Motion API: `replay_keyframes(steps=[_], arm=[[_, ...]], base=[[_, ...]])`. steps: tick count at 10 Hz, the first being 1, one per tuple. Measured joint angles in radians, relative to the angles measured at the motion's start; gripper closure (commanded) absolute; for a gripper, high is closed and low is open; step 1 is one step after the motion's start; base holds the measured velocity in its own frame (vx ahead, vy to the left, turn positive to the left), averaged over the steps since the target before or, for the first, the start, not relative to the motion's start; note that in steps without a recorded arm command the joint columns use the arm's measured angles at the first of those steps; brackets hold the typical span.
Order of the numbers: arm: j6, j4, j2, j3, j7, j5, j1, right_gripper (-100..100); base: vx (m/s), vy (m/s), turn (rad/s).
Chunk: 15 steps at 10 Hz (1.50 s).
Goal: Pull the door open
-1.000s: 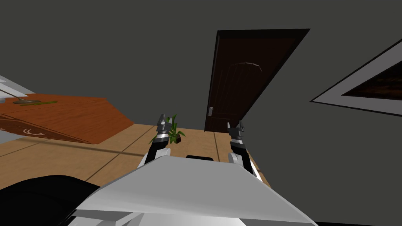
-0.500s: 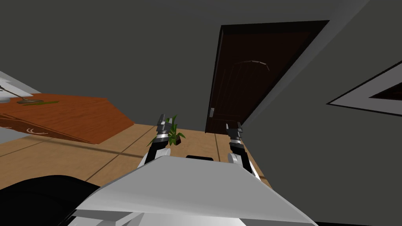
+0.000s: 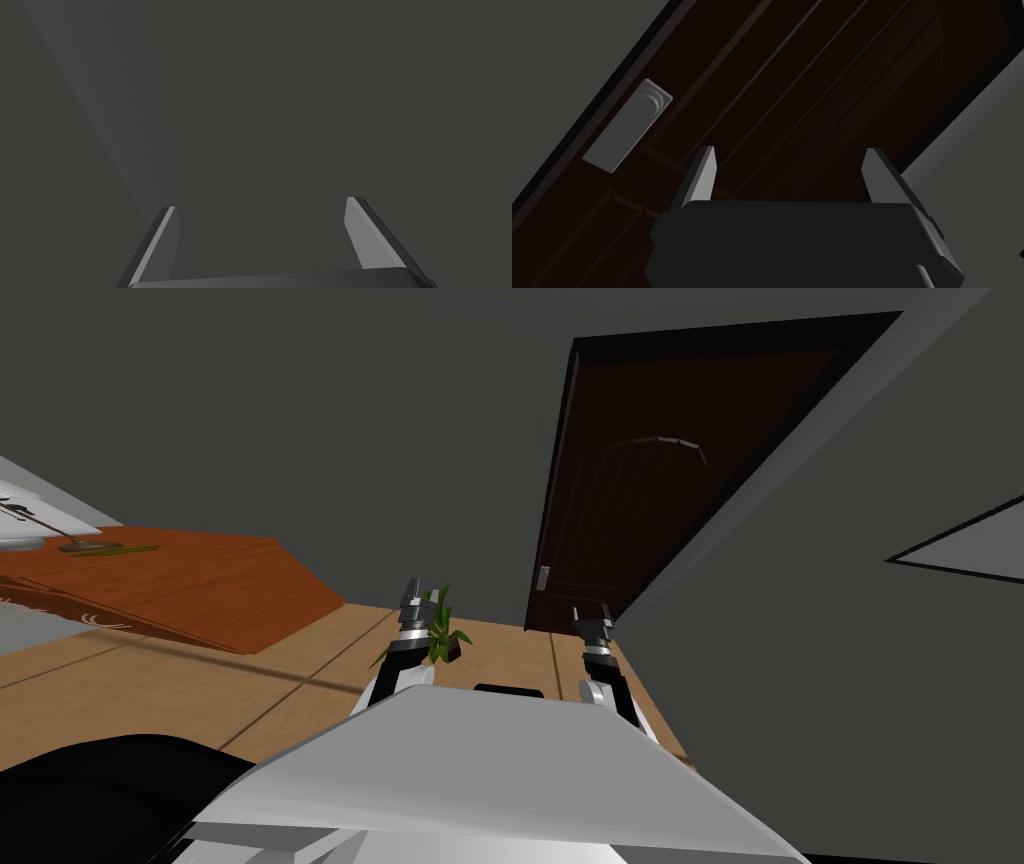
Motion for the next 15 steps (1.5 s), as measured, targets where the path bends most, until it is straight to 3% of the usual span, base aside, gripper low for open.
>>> replay_keyframes(steps=[15], arm=[[0.059,0.172,-0.033,0.024,-0.346,-0.141,-0.024,-100]], base=[[0.101,0.007,0.038]])
